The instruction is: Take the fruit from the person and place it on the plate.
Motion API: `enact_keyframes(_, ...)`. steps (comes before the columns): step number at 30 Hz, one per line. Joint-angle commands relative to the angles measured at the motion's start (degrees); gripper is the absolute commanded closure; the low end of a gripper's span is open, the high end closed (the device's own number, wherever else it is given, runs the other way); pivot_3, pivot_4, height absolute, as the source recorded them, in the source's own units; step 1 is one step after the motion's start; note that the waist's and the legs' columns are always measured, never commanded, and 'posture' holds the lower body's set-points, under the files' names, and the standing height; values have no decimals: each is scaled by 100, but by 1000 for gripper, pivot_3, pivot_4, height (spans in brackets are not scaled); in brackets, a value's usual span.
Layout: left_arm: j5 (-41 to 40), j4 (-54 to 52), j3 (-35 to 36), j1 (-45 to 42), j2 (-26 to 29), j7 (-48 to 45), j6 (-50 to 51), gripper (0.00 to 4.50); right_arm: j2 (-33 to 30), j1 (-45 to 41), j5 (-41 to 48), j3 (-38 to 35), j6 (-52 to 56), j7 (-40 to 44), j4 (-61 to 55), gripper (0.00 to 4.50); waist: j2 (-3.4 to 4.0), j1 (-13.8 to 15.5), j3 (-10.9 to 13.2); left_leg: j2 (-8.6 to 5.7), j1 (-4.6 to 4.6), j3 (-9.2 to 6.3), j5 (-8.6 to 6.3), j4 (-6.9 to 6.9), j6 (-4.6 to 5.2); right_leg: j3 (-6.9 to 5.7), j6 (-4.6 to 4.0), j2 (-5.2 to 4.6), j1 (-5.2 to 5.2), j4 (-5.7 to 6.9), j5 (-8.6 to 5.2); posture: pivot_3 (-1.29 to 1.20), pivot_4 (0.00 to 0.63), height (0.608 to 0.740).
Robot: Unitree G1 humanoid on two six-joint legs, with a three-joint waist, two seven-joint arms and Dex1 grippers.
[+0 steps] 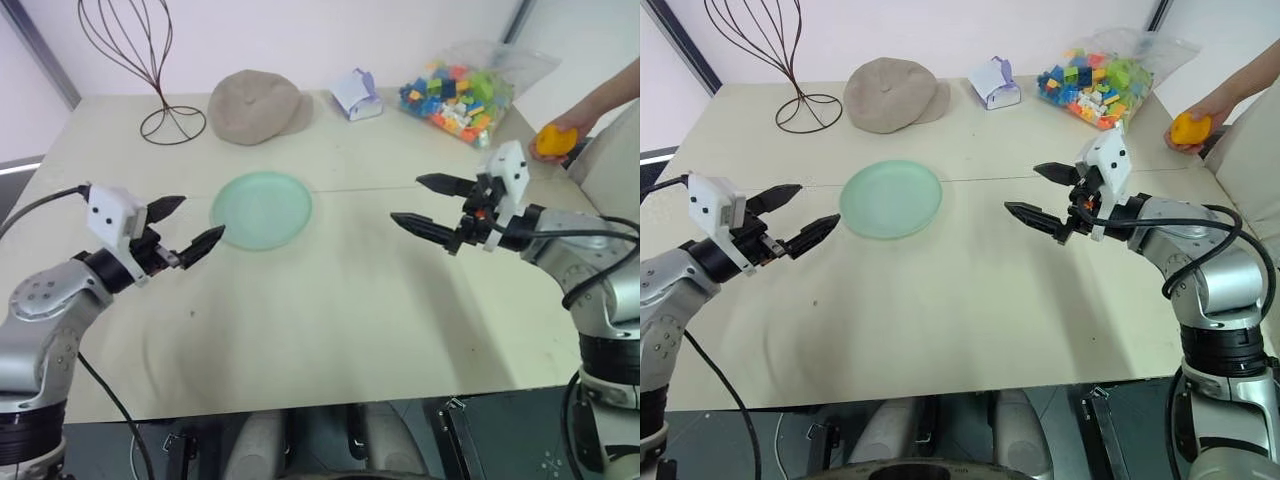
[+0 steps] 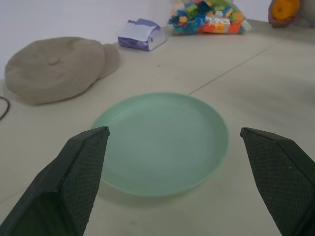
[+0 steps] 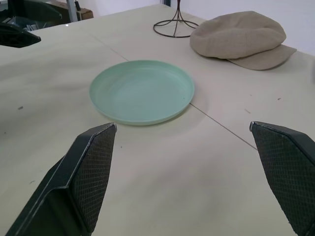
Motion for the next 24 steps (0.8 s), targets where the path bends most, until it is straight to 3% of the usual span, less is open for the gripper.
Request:
enact_keyframes(1,3,-80,138,-67,108,-22,26,0,-75,-88,66,-162,-75,11,-176,62,0,1,0,0,-2,0,0,0,0,0,0,0,-2,0,0,0,150,740)
enact_keyframes(24,-114,-116,268,-126,299,-250,350,0,-104,-2,277,-384,115,-168,-326,62,0,3,0,0,-51,0,0,0,-1,3,-2,-5,-53,1,2,0,150,740)
